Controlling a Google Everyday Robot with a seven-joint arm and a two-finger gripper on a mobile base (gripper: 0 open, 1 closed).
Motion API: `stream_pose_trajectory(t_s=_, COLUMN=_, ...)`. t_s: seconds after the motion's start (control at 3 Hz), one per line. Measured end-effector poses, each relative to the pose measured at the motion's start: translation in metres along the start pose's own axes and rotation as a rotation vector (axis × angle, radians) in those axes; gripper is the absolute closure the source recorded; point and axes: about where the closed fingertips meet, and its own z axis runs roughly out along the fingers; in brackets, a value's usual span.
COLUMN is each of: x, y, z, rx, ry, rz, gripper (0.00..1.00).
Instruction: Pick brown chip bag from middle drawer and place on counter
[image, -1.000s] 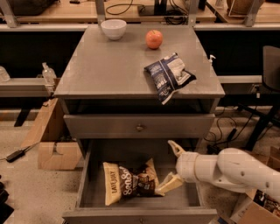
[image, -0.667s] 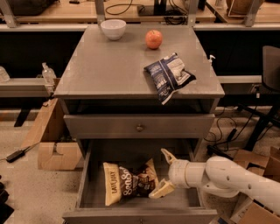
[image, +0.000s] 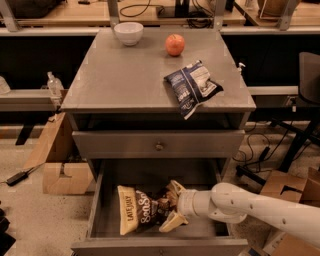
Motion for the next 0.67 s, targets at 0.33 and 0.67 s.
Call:
stream_pose_trajectory(t_s=0.33, x=0.012, y=0.005, z=0.027, rx=-0.036, ry=0.036, rz=-0.002, gripper=0.0)
stream_pose_trajectory(t_s=0.67, x=0.029, y=0.005, z=0.05, rx=-0.097, ry=0.143, rz=-0.065, gripper=0.19)
